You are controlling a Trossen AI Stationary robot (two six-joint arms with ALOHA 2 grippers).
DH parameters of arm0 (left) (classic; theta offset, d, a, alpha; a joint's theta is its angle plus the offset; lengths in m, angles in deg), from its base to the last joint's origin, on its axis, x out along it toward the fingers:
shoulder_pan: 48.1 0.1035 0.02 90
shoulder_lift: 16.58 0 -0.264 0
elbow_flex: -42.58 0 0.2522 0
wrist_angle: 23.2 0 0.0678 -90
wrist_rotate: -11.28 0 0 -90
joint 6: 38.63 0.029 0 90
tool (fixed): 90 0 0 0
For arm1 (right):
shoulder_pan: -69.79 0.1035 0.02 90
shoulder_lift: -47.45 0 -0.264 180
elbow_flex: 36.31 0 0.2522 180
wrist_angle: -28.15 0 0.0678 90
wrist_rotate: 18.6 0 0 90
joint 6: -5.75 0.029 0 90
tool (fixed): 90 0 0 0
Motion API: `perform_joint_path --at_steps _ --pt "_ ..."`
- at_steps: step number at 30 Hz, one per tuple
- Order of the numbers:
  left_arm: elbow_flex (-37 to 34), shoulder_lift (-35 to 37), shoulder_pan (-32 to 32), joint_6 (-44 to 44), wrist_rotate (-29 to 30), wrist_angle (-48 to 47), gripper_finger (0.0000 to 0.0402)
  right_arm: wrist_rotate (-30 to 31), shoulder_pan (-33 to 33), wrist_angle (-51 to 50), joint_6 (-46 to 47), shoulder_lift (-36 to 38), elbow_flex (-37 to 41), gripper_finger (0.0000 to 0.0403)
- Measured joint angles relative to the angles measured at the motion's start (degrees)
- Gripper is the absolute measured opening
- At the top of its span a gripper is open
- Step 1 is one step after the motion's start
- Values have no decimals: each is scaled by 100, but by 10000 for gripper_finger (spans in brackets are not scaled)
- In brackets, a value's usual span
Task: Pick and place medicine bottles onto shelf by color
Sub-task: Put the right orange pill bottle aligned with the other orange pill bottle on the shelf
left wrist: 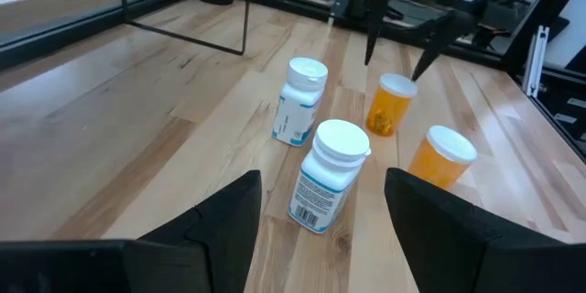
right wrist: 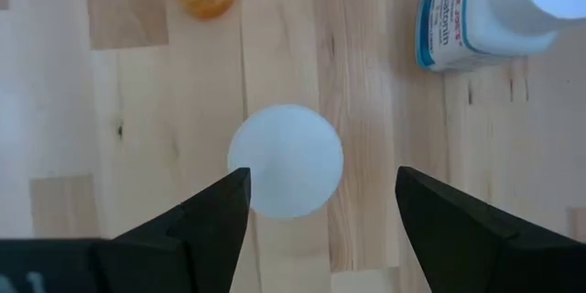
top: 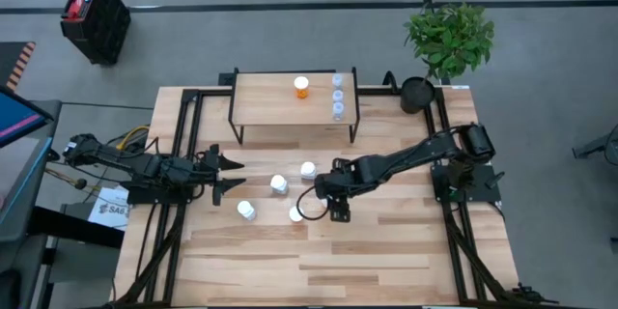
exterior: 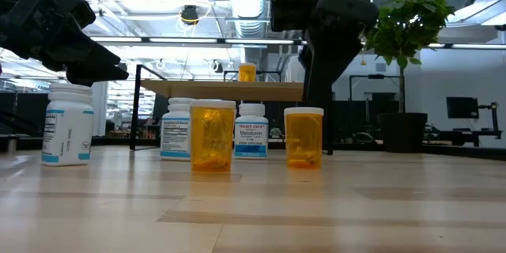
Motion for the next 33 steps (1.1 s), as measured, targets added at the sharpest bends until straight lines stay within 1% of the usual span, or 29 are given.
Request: perform_joint_path --at_steps 10,23,33 --pt "0 1 -1 53 2 0 222 -22 52 140 -17 1 -4 291" --pt "0 1 -2 58 4 2 222 -128 85 404 -1 -296 -9 291" --pt "0 1 -2 55 2 0 222 -123 83 514 -4 -286 -4 291"
